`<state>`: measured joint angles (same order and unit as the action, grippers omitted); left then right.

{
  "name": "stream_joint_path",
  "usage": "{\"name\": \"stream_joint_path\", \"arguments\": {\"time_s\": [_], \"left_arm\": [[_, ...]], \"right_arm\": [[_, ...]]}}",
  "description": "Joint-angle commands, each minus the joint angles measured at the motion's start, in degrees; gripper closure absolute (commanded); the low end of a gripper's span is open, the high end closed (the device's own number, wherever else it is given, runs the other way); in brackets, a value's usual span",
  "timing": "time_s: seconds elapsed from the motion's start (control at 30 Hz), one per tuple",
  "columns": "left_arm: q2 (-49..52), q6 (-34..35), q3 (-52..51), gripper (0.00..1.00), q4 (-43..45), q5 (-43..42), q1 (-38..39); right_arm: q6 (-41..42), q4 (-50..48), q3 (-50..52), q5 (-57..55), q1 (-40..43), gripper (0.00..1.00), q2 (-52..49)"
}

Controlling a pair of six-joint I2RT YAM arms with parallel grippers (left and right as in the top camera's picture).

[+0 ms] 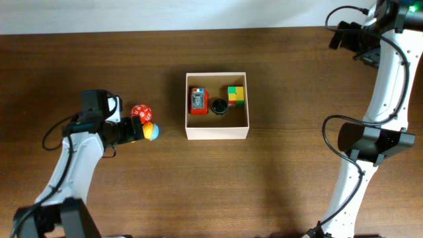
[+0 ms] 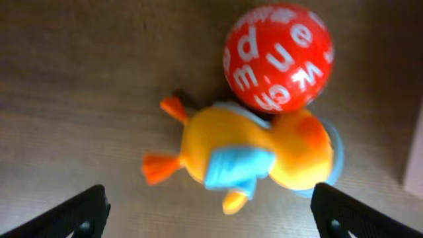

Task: Pack container
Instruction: 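Move the left gripper to the toy duck and grasp it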

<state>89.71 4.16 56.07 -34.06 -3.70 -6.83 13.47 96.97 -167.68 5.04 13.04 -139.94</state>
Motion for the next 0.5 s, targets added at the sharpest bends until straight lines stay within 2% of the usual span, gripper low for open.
{"name": "stream_joint_path", "arguments": {"time_s": [0.0,0.27,0.33,0.37,0.43,0.47], "left_arm": [[3.3,0.5,0.9,0.01,1.8,1.6,0.1],[6.7,0.5,0.9,0.0,4.6,1.4,0.1],[6.7,0.5,0.9,0.1,5.2,1.4,0.1],[6.7,0.5,0.9,0.28,5.4,1.4,0.1],[6.7,0.5,0.9,0.54,5.9,0.8,0.1],[6.7,0.5,0.9,0.61,6.1,0.3,0.1]], "right_arm": [[0.3,0.3,-1.0,0.3,-0.2,0.01,0.0],[0.3,0.3,-1.0,0.3,-0.2,0.01,0.0],[0.3,0.3,-1.0,0.3,-0.2,0.01,0.0],[0.3,0.3,-1.0,0.3,-0.2,0.01,0.0],[0.3,0.3,-1.0,0.3,-0.2,0.01,0.0],[0.3,0.3,-1.0,0.3,-0.2,0.01,0.0]]}}
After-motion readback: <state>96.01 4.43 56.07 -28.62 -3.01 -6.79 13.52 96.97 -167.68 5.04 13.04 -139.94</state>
